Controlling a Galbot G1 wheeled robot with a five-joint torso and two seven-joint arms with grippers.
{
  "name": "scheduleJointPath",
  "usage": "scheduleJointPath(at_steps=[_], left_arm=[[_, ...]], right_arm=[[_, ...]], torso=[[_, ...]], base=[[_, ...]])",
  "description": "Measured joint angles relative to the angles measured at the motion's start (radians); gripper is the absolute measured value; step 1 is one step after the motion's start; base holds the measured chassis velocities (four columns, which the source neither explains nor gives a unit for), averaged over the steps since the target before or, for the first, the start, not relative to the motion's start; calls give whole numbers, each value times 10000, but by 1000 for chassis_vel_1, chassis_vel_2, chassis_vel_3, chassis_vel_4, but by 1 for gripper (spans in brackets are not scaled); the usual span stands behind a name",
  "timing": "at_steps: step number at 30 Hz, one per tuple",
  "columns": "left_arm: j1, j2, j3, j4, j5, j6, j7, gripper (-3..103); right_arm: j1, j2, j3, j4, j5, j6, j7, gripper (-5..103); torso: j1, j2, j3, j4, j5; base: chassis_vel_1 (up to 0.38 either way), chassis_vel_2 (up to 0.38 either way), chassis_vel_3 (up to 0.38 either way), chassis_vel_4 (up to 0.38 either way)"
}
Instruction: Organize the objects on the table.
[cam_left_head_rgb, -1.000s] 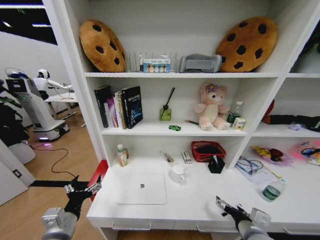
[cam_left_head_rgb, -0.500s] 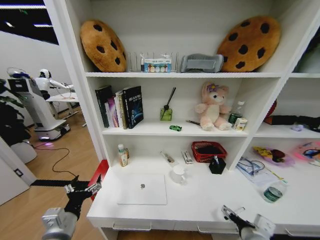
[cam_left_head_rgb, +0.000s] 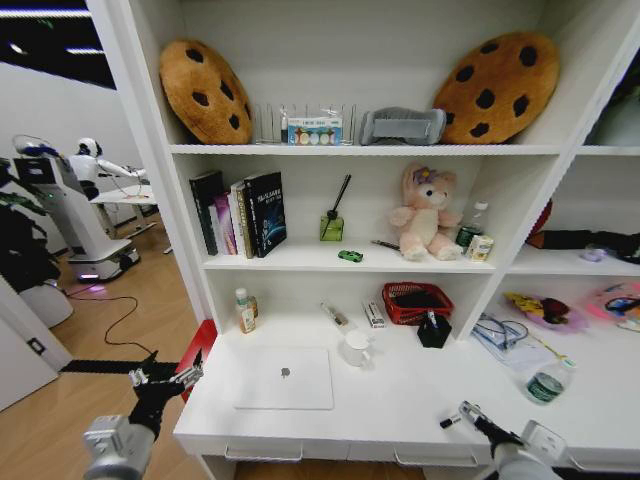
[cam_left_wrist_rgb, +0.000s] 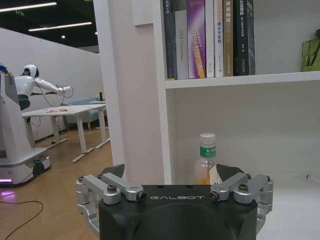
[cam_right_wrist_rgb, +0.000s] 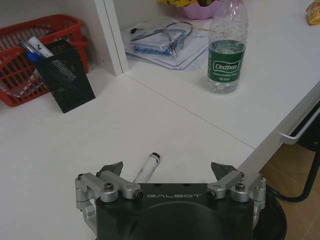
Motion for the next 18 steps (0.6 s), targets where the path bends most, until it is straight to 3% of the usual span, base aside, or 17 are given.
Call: scheduleJointPath(at_steps=[8,18], left_arm=[[-1,0,0,0,0,0,0,100],[-1,0,0,0,0,0,0,100]], right_arm=[[752,-182,-175,-1019,141,-11,-115,91],[1319,-289,-738,-1331,89,-65,-55,68]], torso=[[0,0,0,0,0],[0,0,0,1,-5]], base=[[0,0,0,0],[0,0,0,0]])
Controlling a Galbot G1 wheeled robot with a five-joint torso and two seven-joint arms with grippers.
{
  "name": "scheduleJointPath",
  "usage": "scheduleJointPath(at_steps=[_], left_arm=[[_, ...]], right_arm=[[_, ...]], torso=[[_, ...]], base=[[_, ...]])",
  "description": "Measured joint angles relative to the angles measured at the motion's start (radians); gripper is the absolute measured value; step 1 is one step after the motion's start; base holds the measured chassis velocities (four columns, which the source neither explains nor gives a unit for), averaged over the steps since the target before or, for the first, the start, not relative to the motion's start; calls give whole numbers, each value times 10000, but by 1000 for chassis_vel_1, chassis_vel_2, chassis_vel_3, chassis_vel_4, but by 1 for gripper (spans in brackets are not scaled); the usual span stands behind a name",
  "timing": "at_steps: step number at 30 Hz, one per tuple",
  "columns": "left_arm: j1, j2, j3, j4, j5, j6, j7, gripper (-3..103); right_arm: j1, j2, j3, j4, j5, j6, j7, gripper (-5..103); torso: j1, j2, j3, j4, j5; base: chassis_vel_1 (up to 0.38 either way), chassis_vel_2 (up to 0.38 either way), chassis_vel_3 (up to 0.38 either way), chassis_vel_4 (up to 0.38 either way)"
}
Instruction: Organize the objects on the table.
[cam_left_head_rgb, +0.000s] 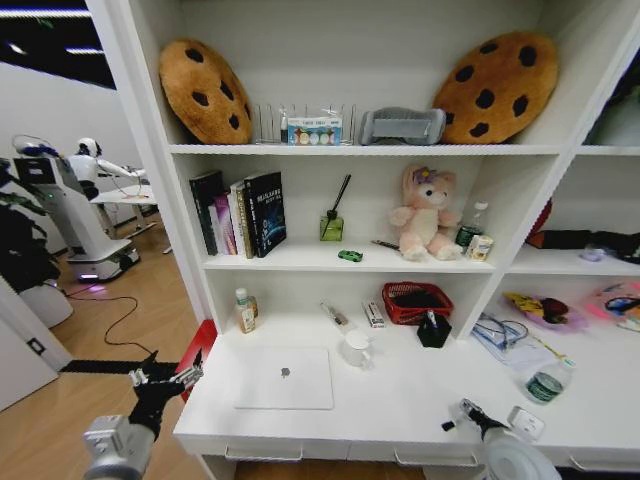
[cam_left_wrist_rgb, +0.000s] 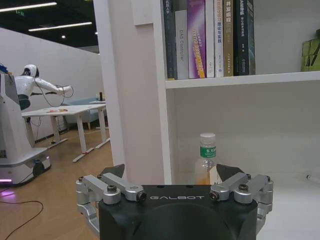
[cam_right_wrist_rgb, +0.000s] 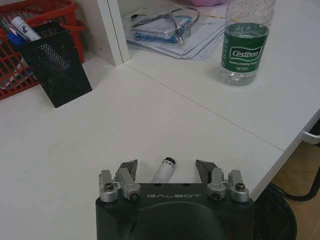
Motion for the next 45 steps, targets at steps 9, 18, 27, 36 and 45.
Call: scheduleJointPath(at_steps=[9,18,27,36,45], left_arm=[[0,0,0,0,0,0,0,100],[0,0,0,0,0,0,0,100],[1,-1,0,-1,0,0,0,100],[0,0,0,0,0,0,-1,100],[1,0,1,0,0,0,2,100]], right_arm=[[82,-9,-123,-48,-40,26,38,41],[-10,58,-197,29,-65,44,86,10],[-337,-102,577,397,-1188,343,-2443,10],[1619,-1790,1870,-1797,-5023,4336,-9352,10],[4062,-1923,-605,-5168,-6531,8314,-9471,10]], torso=[[0,1,0,-1,-3],[0,1,0,0,4],[0,-2,1,-2,13],[1,-2,1,4,6],[1,-2,2,-2,10]], base=[[0,0,0,0],[0,0,0,0],[0,0,0,0],[0,0,0,0],[0,0,0,0]])
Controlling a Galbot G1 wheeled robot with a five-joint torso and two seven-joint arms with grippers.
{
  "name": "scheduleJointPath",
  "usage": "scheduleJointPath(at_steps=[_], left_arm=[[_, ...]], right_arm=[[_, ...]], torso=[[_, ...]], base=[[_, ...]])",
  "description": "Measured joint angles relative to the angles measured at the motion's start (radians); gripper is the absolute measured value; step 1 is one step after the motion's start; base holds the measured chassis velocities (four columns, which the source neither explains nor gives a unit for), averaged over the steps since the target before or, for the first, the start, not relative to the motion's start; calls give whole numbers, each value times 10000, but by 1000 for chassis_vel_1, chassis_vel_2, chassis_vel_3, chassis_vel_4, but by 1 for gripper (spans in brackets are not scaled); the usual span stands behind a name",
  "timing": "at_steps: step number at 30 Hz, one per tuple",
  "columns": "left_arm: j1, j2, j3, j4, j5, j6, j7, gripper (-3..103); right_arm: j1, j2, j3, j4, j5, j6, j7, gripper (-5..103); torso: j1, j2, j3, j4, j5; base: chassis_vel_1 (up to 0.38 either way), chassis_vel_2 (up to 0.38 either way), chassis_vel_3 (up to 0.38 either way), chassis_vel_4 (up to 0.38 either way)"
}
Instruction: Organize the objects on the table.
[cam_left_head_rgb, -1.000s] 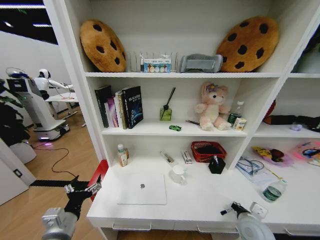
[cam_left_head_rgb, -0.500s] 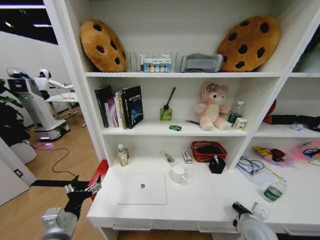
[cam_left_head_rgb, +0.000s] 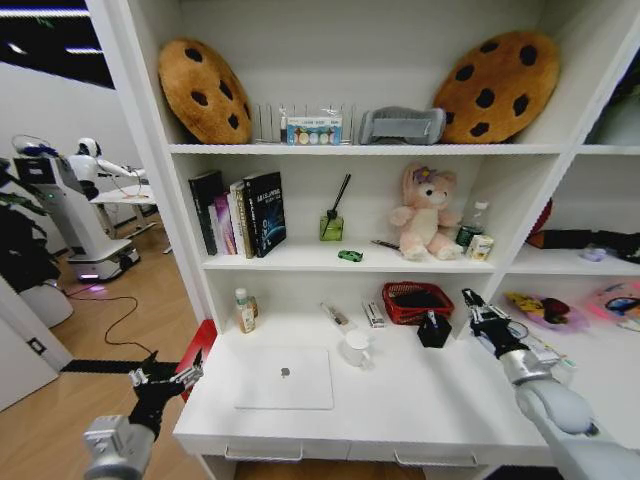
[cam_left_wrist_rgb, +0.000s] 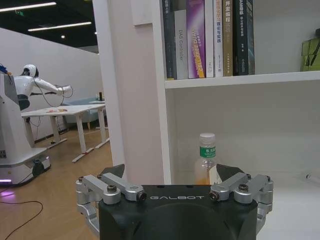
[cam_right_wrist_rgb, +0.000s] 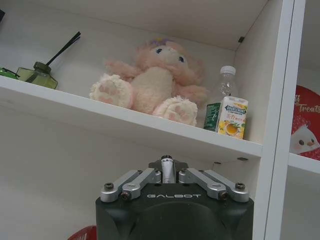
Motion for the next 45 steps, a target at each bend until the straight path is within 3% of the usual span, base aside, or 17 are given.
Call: scheduleJointPath(at_steps=[8,11,24,37,42,44,45], left_arm=[[-1,0,-1,0,0,0,-1,100],[0,0,-1,0,0,0,-1,100],[0,0,-1,0,1,0,-1,100],[-1,0,-1,0,1,0,-1,100],[-1,0,-1,0,0,0,-1,100],[-1,0,0,0,0,0,-1,100],[-1,0,0,0,0,0,-1,100]], right_arm=[[2242,195,-1913,-2054,-198,1779,637,10],[2612,215,-2217,-2580,-175,1932,681,10],[3843,514,-3151,-4617,152,2205,849,10],[3710,750,-3457,-4494,341,2227,919,10],[2867,771,-2525,-3337,346,1263,896,9],[2640,726,-2224,-3079,350,1081,793,19],[2640,726,-2224,-3079,350,1081,793,19]], torso=[[0,1,-1,6,-8],[0,1,-1,3,-5],[0,1,-1,1,-6],[0,1,-2,1,-5],[-2,3,-3,2,-10],[-3,4,-3,1,-6],[-3,4,-3,1,-6]], base=[[0,0,0,0],[0,0,0,0],[0,0,0,0],[0,0,0,0],[0,0,0,0],[0,0,0,0],[0,0,0,0]])
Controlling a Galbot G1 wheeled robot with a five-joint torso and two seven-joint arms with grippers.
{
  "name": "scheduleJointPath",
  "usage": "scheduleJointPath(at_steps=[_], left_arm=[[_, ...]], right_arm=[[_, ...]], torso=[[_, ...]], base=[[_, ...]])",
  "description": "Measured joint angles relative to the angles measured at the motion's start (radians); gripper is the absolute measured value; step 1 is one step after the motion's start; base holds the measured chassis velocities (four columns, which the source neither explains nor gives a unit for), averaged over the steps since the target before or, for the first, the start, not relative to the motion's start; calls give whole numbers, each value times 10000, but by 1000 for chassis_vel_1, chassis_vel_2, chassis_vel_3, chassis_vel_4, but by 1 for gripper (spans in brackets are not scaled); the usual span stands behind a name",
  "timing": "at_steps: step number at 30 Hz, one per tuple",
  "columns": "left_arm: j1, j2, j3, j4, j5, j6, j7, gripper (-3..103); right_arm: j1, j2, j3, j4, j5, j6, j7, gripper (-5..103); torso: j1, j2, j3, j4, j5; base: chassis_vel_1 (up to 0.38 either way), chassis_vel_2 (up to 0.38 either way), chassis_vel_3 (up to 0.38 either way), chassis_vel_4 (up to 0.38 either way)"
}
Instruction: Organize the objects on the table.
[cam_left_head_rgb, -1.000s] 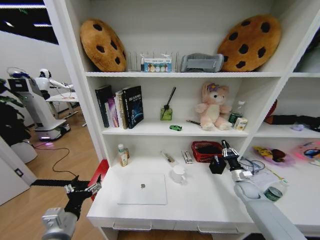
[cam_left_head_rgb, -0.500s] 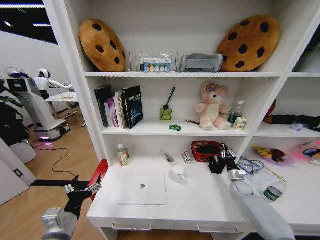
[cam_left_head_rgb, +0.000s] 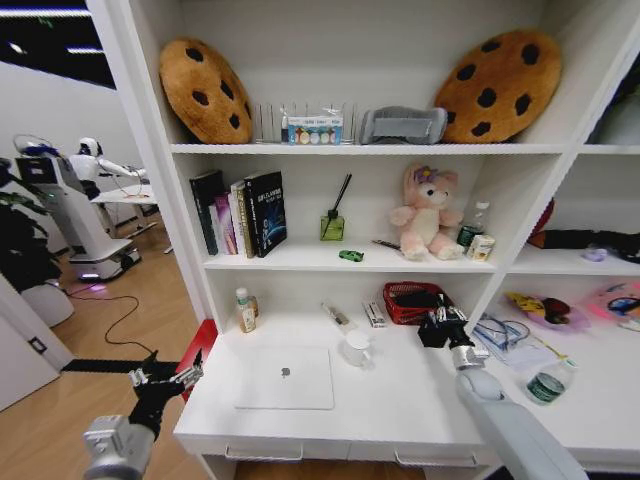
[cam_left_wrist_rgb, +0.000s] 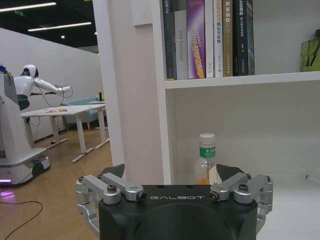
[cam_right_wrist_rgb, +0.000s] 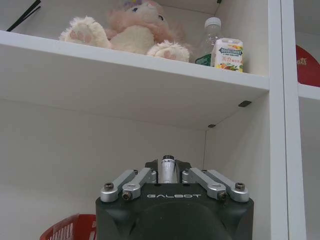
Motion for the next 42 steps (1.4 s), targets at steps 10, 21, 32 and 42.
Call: scheduleJointPath(at_steps=[10,21,32,42], left_arm=[[-1,0,0,0,0,0,0,100],[1,0,0,0,0,0,-2,100],[0,0,-1,0,0,0,-2,100],[0,0,-1,0,0,0,-2,100]], right_arm=[[-607,-161,619,852,-34,-309,-2,58],[-7134,147,4287,7685,-23,-4701,2374,96],[-11251,2495,6364,9076,-523,-2954,1973,100],[-11267,3598,6788,9925,-23,-2682,1733,100]], torso=[[1,-1,0,2,3],[-1,1,-1,-6,3],[-1,0,0,-2,1],[2,-1,1,1,-3]], base=[[0,0,0,0],[0,0,0,0],[0,0,0,0],[0,0,0,0]])
